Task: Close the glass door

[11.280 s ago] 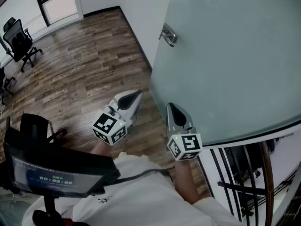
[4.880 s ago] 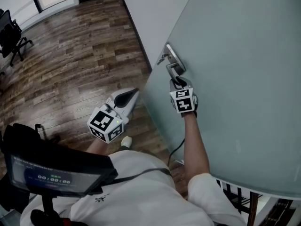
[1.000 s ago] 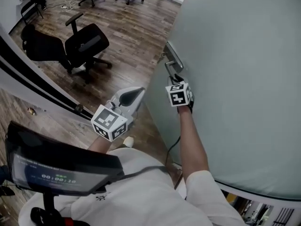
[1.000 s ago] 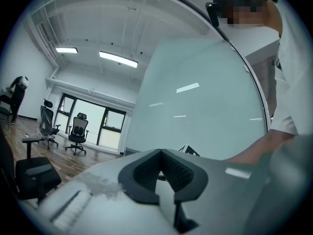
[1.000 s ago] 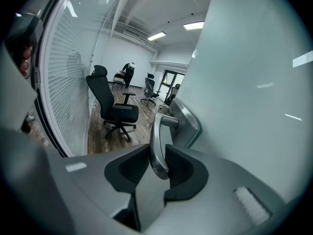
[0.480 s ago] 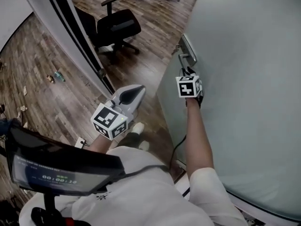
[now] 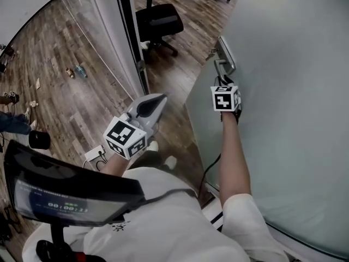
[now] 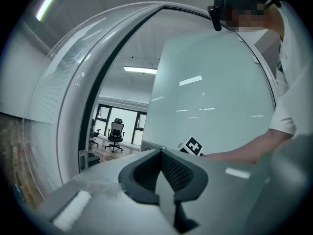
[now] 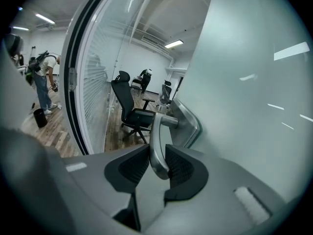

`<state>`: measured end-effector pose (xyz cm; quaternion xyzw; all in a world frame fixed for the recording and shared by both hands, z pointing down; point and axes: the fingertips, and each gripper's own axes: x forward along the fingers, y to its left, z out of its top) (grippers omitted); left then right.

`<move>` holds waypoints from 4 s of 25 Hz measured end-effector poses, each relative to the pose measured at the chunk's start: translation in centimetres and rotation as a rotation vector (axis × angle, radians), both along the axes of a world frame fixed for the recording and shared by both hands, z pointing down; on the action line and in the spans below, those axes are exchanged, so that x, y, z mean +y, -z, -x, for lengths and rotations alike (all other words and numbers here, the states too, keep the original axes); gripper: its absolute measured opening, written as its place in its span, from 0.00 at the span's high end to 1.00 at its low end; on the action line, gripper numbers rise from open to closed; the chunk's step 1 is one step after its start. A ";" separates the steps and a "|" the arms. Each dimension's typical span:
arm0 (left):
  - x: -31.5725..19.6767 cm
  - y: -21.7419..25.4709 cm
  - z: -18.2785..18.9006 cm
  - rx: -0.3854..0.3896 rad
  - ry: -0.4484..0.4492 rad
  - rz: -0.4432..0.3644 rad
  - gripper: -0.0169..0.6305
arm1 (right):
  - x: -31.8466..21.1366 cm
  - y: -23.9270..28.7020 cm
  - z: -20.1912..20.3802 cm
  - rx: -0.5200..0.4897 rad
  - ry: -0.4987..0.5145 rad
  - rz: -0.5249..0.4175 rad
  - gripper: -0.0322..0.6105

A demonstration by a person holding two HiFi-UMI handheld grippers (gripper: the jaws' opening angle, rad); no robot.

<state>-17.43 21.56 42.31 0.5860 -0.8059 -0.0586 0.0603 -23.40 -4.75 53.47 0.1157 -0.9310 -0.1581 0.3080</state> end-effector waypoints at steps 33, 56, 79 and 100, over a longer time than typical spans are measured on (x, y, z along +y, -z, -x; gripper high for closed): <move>12.9 -1.6 -2.6 -0.025 -0.032 -0.043 0.97 | 15.6 -3.4 -7.2 -0.064 0.202 0.021 0.78; 14.3 -1.5 -1.9 -0.038 0.065 -0.045 0.97 | 26.4 -4.5 -7.8 -0.061 0.377 0.054 0.78; 15.0 -1.4 -1.0 -0.046 0.095 -0.037 0.97 | 29.1 -3.6 -7.9 -0.065 0.399 0.098 0.75; 13.7 0.5 -2.9 -0.057 0.046 -0.061 0.97 | 32.5 7.4 -13.1 -0.460 0.352 0.473 0.93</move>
